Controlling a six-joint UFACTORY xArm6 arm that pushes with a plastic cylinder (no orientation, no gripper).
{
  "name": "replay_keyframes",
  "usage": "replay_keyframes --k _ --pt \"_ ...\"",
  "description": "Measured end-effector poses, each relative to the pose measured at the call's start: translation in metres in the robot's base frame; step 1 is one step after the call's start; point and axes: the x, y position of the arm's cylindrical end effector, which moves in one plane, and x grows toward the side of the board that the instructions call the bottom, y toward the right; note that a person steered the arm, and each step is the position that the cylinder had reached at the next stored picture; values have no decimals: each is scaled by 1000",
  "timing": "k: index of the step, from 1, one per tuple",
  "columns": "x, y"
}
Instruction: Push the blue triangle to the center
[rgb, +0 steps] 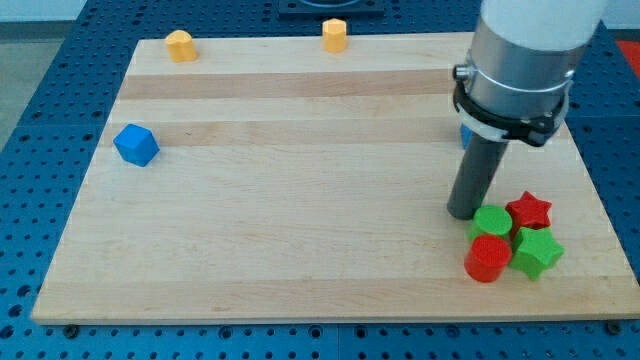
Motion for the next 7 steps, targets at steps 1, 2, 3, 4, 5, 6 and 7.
replay_keyframes --k 1,2,3,4,5,6,7 --pt "0 0" --pt "0 -5" --pt "-6 -5" --pt "-31 -4" --pt "-56 29" --pt "-72 96" --pt "-85 141"
